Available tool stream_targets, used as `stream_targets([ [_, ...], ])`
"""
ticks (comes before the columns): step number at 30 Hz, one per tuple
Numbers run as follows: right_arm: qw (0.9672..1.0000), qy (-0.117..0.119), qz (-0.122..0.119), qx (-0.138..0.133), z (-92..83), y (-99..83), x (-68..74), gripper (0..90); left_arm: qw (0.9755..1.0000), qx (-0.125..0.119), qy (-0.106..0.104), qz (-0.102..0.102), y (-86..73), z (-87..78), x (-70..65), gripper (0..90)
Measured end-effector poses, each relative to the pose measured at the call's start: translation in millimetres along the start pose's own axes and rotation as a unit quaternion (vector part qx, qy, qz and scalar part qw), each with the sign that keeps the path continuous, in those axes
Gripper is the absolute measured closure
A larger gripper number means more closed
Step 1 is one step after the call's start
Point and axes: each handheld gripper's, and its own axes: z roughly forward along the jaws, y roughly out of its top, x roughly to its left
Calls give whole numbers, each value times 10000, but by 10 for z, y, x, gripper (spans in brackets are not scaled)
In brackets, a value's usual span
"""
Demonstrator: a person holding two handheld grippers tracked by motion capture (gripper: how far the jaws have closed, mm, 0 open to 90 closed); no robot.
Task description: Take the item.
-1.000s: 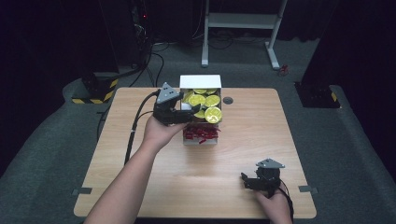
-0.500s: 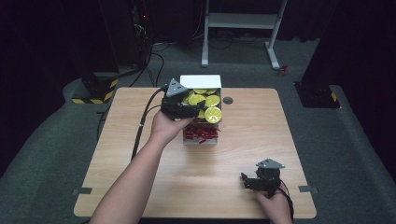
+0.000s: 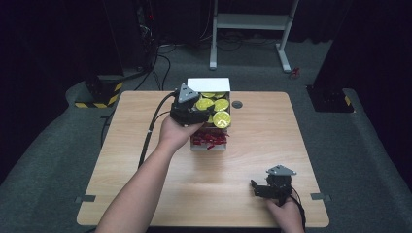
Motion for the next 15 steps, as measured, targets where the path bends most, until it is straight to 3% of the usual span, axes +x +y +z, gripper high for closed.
stream_targets([
  [15, 10000, -1, -13, -4, 0, -1, -1, 84, 9999, -102, -13, 67, -32, -75, -48, 382],
])
